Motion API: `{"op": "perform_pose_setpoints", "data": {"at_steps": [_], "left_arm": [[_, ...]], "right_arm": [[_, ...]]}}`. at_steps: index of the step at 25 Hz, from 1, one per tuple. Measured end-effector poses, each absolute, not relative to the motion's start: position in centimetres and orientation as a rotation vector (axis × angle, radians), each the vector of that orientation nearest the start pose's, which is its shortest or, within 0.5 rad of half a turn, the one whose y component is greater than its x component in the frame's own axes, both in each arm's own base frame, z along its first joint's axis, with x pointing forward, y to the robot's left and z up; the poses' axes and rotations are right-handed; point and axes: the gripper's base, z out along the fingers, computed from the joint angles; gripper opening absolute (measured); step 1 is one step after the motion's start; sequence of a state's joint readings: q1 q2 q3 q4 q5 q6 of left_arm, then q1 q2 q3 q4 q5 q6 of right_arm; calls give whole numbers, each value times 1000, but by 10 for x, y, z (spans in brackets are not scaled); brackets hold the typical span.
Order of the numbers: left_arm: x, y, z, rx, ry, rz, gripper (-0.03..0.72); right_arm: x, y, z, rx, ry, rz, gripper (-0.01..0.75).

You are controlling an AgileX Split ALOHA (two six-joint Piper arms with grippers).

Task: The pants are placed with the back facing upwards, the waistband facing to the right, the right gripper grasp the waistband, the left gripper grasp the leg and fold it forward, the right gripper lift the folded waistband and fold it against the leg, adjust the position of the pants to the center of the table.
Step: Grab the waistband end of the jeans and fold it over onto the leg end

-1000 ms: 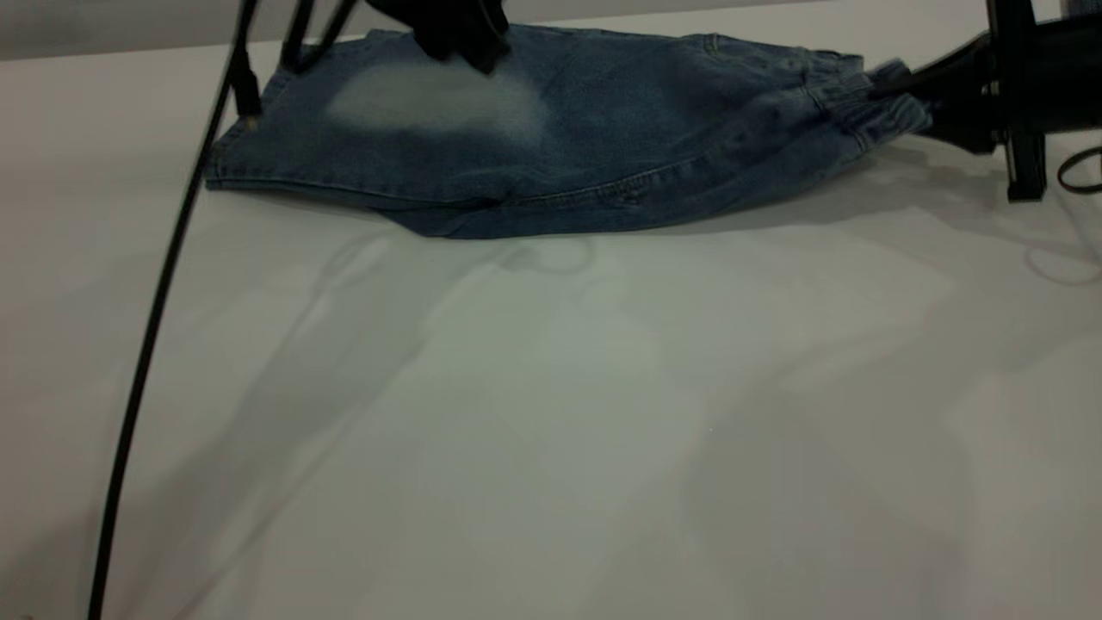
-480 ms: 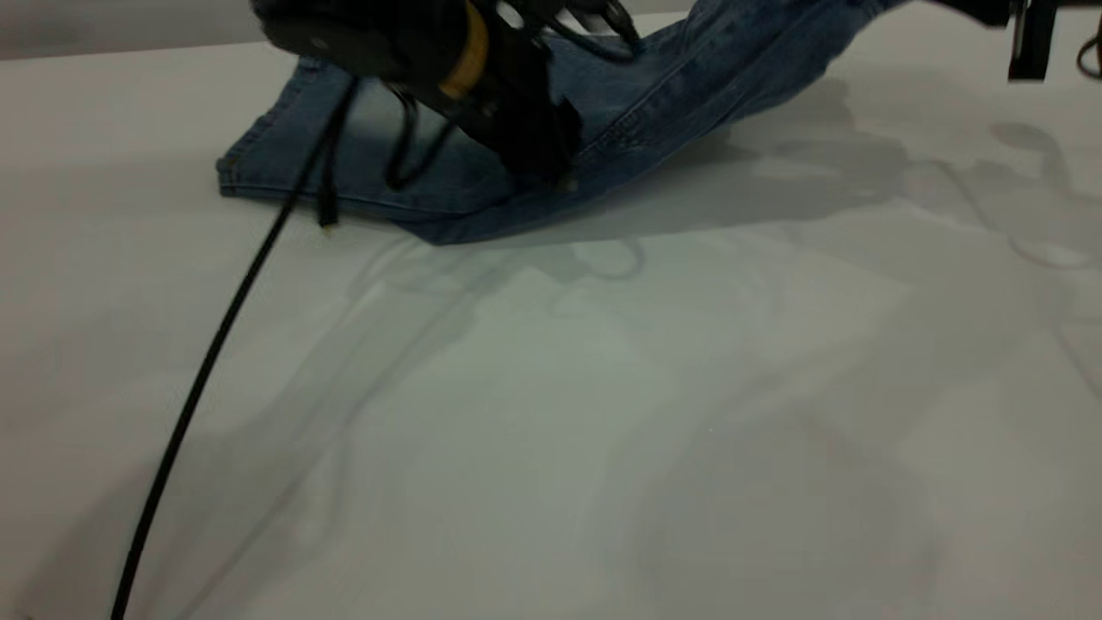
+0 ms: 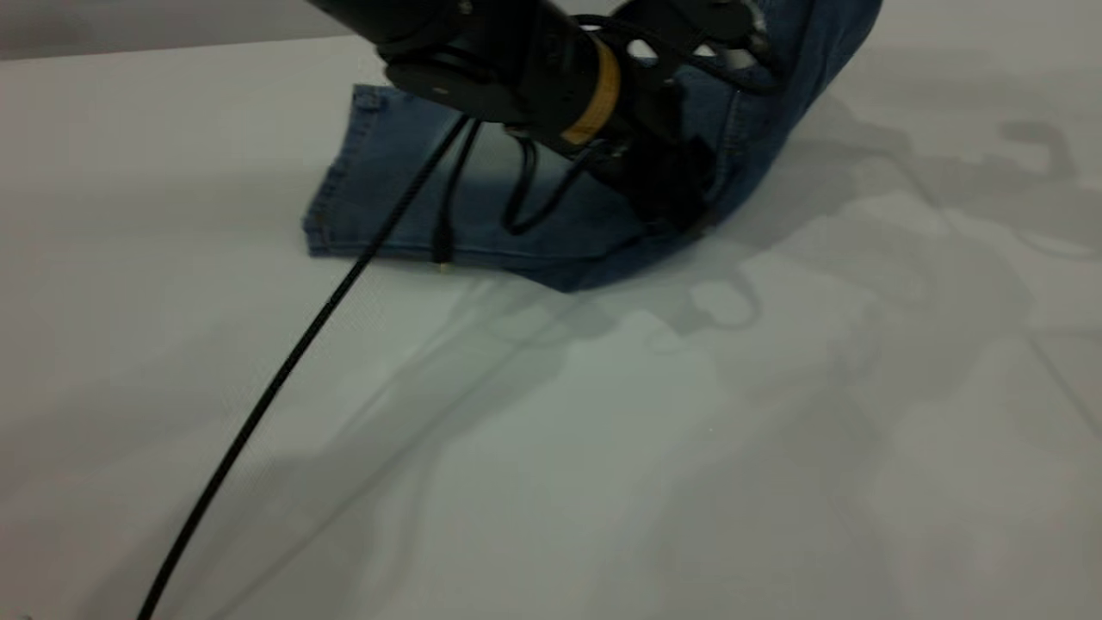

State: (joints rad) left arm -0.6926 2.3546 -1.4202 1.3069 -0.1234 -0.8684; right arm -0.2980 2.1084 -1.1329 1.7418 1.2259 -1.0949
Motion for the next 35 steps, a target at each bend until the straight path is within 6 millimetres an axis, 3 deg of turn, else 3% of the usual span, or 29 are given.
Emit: {"op": "perform_pose_setpoints", "data": {"at_steps": [5,16,21,24,29,35], "left_arm": [[365,-297,63,1277,2038,-102,353],[378,-276,128,1133,2007,188,353],[382,-254,123,1137,2084,389,327],[385,-233,114,1123,2179,414,293],[394,-208,104,1093,2246,310,272],[393,-214,95,1132,2233,182,272]], "right_arm": [[389,-31,148,406,2050,1573,90],[388,-30,147,390,2064,1567,90],[389,-19,147,363,2077,1584,90],[389,-10,147,336,2088,1595,90],[389,2,147,297,2103,1609,90],[390,10,148,284,2103,1623,90]]}}
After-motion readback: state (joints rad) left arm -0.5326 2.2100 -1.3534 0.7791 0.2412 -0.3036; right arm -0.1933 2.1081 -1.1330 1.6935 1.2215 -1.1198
